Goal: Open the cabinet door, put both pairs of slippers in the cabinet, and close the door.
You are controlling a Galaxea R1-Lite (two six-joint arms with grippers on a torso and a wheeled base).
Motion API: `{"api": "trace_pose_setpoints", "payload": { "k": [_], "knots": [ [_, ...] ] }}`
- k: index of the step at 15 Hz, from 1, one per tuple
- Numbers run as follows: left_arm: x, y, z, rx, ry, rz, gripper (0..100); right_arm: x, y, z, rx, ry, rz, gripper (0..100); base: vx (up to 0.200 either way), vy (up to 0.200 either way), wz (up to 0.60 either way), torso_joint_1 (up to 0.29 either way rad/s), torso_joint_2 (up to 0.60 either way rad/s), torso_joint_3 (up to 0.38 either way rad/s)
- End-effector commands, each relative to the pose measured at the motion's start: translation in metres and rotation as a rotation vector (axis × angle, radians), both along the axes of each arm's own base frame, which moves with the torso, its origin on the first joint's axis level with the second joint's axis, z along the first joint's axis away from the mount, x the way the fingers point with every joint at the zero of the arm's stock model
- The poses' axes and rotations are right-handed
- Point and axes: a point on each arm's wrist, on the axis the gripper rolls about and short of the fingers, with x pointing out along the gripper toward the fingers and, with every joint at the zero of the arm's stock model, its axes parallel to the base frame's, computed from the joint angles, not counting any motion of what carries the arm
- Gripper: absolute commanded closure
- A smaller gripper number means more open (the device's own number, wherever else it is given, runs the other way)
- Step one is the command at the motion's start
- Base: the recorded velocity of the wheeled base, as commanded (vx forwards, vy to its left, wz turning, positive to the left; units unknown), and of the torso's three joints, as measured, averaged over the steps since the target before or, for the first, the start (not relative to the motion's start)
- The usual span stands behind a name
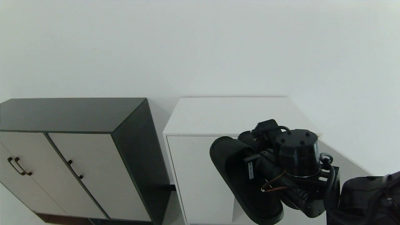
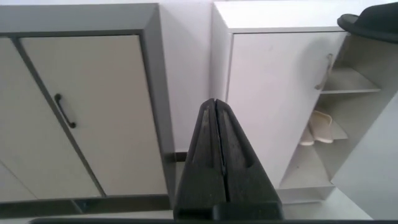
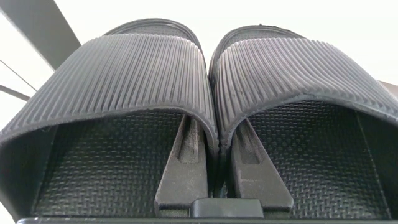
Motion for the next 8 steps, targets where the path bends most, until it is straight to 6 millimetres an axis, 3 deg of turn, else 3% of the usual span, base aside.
{"api": "trace_pose_setpoints", "payload": {
  "k": [1,6,8],
  "knots": [
    [0.0,0.0,0.0,-0.001,0.0,0.0,100,-0.0036,-0.0001,0.0016,0.004,-0.002,0.009,100,0.0,-0.2,0.0,0.007,0.01,0.002],
    [0.0,0.0,0.0,0.001,0.0,0.001,100,-0.0041,-0.0006,0.0014,0.003,-0.001,0.009,100,0.0,-0.2,0.0,0.002,0.0,0.002],
    [0.0,0.0,0.0,0.001,0.0,0.0,100,-0.0042,-0.0007,0.001,0.002,0.0,0.009,100,0.0,0.0,0.0,0.0,0.0,0.0]
  ]
}}
